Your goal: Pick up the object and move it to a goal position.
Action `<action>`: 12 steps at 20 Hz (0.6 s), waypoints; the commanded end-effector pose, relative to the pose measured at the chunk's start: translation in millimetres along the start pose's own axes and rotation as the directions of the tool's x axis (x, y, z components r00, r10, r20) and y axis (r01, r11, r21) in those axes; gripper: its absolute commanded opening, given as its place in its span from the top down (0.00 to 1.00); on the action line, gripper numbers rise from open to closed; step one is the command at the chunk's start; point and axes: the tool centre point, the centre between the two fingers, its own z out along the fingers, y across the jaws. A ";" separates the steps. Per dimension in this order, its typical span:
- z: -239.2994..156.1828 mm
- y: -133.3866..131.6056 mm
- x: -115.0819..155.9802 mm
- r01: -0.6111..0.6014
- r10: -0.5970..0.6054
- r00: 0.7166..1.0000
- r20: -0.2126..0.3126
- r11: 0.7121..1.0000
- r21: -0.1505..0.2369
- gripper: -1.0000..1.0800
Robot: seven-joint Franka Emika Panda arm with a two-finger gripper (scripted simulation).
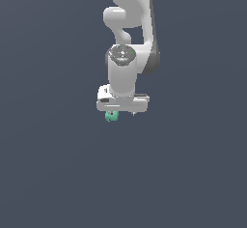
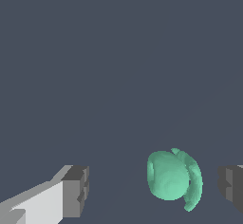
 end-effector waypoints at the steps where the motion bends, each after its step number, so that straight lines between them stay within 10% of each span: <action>1: 0.0 0.0 0.0 0.000 0.000 1.000 0.000 1.000 0.000 0.04; 12: -14.2 17.4 3.0 -0.050 0.050 0.999 -0.002 0.999 0.012 0.04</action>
